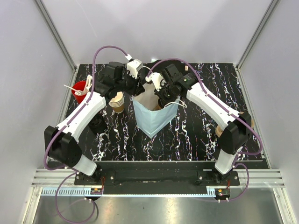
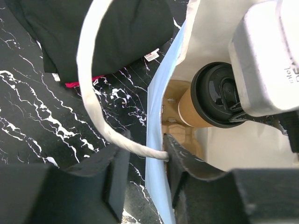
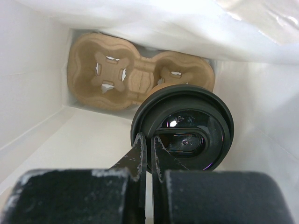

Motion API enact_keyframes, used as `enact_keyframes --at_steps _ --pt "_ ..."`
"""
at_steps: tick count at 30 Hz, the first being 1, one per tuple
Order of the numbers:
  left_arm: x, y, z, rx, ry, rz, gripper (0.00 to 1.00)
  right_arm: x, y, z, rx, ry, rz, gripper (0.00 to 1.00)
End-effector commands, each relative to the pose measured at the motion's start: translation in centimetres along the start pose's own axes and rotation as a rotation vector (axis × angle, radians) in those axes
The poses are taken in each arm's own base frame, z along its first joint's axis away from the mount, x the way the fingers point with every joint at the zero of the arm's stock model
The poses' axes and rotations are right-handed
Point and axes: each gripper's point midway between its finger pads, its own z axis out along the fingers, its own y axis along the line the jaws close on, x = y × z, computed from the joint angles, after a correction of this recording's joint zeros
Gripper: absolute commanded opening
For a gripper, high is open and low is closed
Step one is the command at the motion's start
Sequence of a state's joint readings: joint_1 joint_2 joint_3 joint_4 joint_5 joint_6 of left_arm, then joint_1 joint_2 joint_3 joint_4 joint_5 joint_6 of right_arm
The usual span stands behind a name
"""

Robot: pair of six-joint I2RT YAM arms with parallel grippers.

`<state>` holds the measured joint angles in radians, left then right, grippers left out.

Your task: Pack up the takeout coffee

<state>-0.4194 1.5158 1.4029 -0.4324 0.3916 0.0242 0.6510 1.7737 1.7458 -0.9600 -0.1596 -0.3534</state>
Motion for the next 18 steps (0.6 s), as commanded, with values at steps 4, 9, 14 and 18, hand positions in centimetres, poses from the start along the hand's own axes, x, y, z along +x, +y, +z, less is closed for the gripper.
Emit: enact_keyframes --at_steps 4,9,14,18 --pt "-1.97 0.09 0.22 -0.006 -0.061 0.014 0.32 -1.72 -0.66 -1.20 0.024 -0.084 -0.031 0.00" --pt "-1.89 -0.14 0.23 0.005 -0.058 0.014 0.30 -1.90 -0.68 -0.90 0.021 -0.094 -0.041 0.00" --pt "-1.90 -0.12 0.25 0.007 -0.056 0.011 0.29 -1.78 -0.60 -0.70 0.018 -0.105 -0.051 0.00" --pt "-1.91 -0.20 0.19 0.010 -0.056 0.011 0.28 -2.02 -0.57 -0.70 0.020 -0.128 -0.058 0.00"
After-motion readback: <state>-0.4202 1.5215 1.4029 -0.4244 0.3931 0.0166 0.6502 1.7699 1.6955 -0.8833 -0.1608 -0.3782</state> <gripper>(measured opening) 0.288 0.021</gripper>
